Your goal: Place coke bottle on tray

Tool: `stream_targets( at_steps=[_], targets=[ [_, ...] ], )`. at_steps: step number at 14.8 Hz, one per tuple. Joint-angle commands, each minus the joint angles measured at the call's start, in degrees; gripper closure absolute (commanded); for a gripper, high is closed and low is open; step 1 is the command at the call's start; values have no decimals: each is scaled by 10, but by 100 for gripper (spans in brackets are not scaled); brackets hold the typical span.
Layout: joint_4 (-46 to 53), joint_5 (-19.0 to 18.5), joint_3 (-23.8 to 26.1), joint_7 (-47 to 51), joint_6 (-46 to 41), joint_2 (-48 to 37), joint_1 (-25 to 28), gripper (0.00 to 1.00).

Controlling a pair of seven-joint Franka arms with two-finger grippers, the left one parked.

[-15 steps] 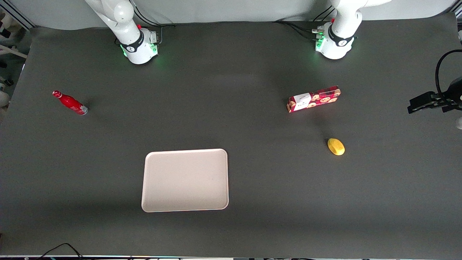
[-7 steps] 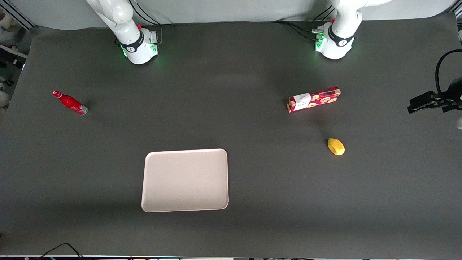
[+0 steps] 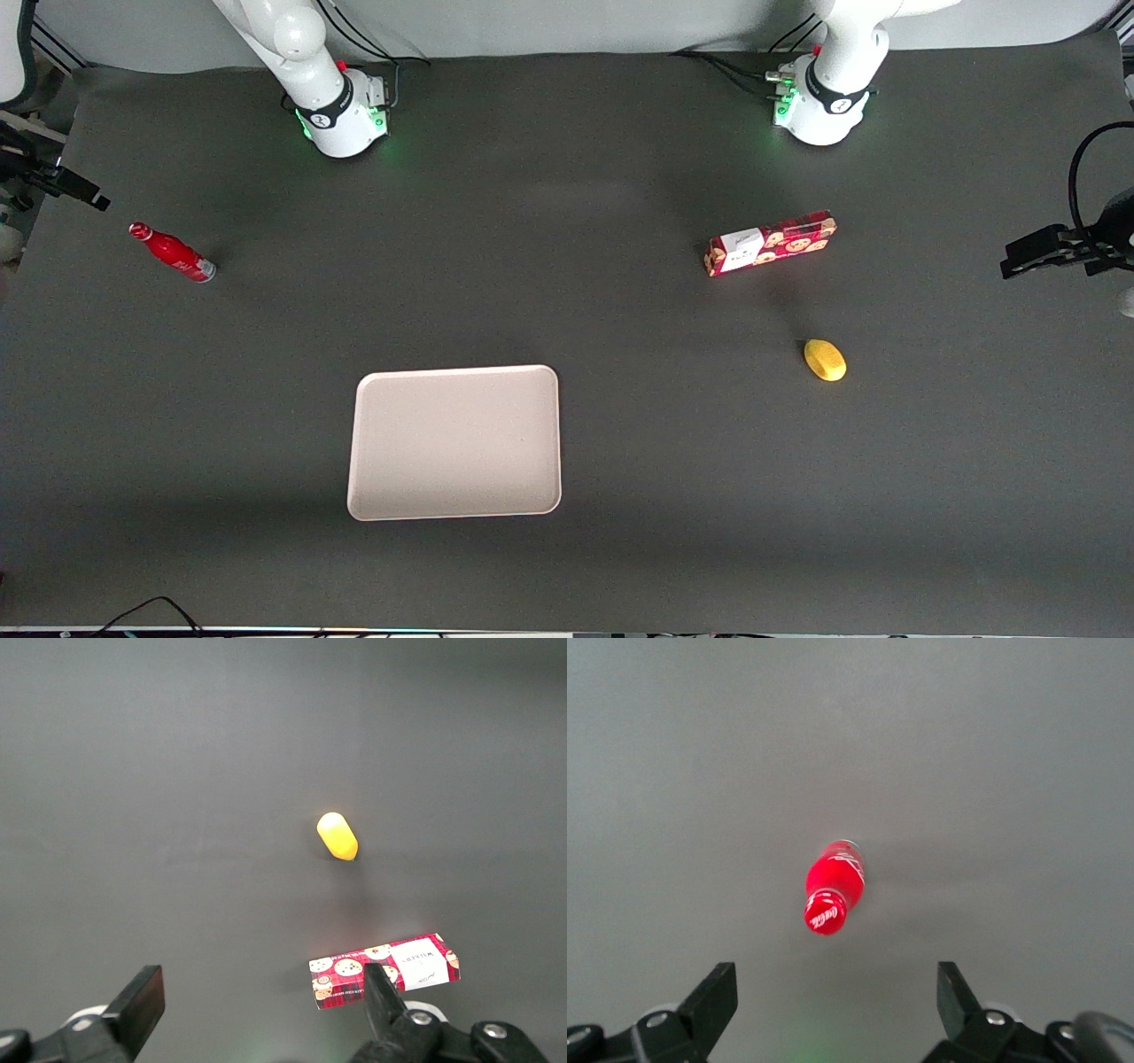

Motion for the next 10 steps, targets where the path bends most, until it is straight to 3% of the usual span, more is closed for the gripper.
stream_targets(
  at_steps=[1, 10],
  targets=[
    [-30, 34, 1, -40, 64, 35, -26, 0],
    [-78, 46, 2, -49, 148, 56, -36, 0]
  ],
)
